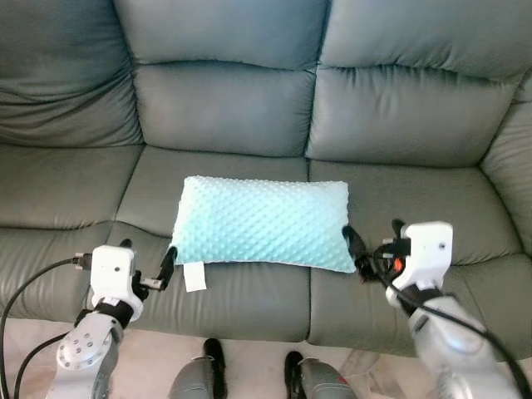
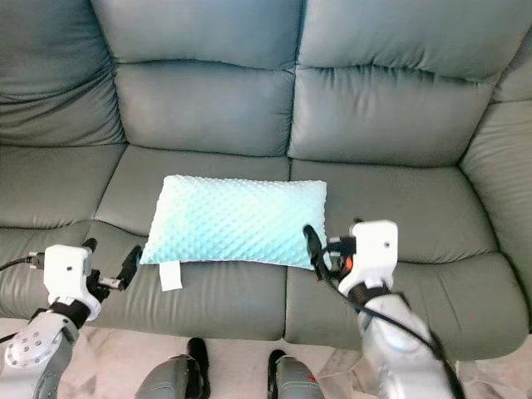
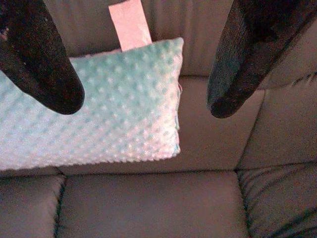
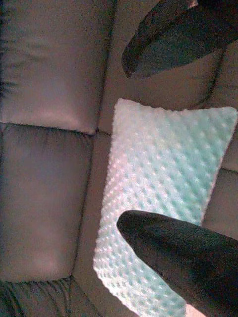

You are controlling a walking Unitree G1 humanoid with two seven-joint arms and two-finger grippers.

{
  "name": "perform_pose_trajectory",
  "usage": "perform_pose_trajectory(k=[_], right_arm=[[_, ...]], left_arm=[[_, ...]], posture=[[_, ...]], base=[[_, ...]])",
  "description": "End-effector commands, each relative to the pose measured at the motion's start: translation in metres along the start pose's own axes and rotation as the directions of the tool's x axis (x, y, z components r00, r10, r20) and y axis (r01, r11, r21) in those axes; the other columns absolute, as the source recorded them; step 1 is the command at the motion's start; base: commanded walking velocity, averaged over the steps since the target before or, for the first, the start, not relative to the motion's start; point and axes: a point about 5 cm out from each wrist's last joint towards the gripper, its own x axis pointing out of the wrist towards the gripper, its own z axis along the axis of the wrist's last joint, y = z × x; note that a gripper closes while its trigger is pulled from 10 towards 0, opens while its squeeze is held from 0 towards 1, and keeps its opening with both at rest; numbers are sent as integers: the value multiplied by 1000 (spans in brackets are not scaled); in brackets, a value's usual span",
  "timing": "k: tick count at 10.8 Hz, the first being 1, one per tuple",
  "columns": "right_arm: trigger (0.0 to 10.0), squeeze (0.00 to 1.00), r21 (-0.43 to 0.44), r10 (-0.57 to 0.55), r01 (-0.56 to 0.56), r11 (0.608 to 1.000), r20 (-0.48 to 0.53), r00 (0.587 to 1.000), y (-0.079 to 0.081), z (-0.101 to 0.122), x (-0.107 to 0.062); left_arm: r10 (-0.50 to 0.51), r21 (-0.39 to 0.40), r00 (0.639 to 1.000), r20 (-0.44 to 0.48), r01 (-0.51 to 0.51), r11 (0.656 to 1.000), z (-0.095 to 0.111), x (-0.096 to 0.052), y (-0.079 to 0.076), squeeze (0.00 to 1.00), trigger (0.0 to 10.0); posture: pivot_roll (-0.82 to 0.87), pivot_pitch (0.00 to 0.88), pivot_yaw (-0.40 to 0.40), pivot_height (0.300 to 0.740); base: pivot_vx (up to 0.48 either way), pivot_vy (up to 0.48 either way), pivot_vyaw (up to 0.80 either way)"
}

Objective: Move the pillow to the sofa

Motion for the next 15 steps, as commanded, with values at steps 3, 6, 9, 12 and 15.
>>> perform_pose_trajectory(k=[3, 6, 9, 12, 15], right_arm=[[10000, 0, -4, -34, 34, 999, -26, 999, -17, -6, -8], [10000, 0, 17, -122, 122, 992, -25, 992, -22, -16, -9], [10000, 0, 45, -221, 221, 974, -13, 975, -29, -20, -15], [10000, 0, 53, -218, 219, 974, -14, 976, -26, -23, -14], [10000, 0, 57, -209, 209, 976, -9, 978, -24, -21, -8]], left_arm=[[-26, 15, 1000, -16, 26, 1000, -1, 1, -10, 0, 10000], [-83, 26, 997, -12, 83, 996, 8, 22, -12, 0, 10000], [-135, 38, 991, -15, 135, 990, 14, 38, -15, 0, 10000], [-144, 45, 989, -25, 145, 988, 11, 38, -14, 0, 10000], [-144, 47, 989, -39, 146, 988, 7, 35, -13, 0, 10000]], posture=[[-149, 264, -16, 740], [-159, 245, 33, 740], [-182, 248, 72, 740], [-176, 253, 74, 740], [-165, 256, 69, 740]], base=[[0, 0, 0], [0, 0, 0], [0, 0, 0], [0, 0, 0], [0, 0, 0]])
